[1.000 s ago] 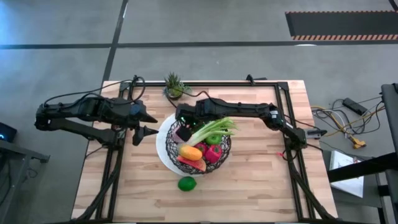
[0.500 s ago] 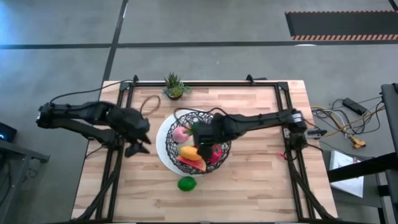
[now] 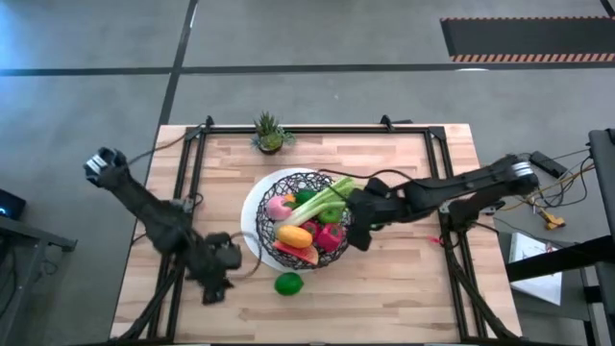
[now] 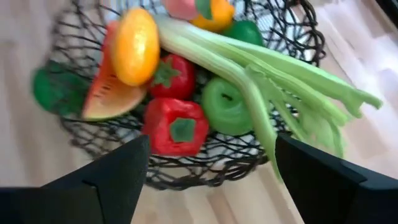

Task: Build produce basket
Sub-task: Put the green lime into the wire basket

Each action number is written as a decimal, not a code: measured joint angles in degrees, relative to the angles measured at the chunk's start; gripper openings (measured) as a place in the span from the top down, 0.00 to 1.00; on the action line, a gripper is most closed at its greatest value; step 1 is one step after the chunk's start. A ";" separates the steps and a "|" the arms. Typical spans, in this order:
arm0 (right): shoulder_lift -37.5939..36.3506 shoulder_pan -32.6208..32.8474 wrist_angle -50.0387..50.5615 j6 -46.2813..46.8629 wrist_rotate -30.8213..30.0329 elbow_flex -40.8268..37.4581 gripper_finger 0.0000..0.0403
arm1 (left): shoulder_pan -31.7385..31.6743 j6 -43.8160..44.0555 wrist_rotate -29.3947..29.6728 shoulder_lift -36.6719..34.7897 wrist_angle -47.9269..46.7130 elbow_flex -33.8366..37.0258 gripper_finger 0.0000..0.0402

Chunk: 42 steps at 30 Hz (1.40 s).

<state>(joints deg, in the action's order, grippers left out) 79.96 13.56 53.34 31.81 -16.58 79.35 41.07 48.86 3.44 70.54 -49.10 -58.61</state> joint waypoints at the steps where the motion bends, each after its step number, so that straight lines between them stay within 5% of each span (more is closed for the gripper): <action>1: -1.76 0.25 -1.94 0.30 0.04 -1.97 0.19 | 1.74 2.84 3.93 1.50 3.23 0.10 0.44; 8: -8.74 1.26 -9.26 4.04 0.23 -11.48 0.19 | 6.39 12.10 20.88 13.16 20.54 1.88 0.44; 18: -9.61 1.21 -9.41 5.84 1.60 -13.75 0.19 | 6.39 13.82 22.38 22.13 34.67 7.04 0.41; 26: -9.59 1.18 -9.39 5.75 1.89 -14.01 0.19 | 6.21 9.48 22.47 22.18 42.70 12.84 0.19; 34: -9.59 1.18 -9.37 6.62 2.01 -14.01 0.19 | 6.13 3.08 33.23 25.60 47.73 13.65 0.13; 42: -9.59 1.18 -9.15 7.26 2.03 -14.01 0.19 | 6.15 2.86 36.56 33.85 61.61 12.51 0.13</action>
<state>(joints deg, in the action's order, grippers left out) 70.37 14.74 44.18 39.07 -14.55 65.34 47.22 51.72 40.00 104.39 12.52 -46.10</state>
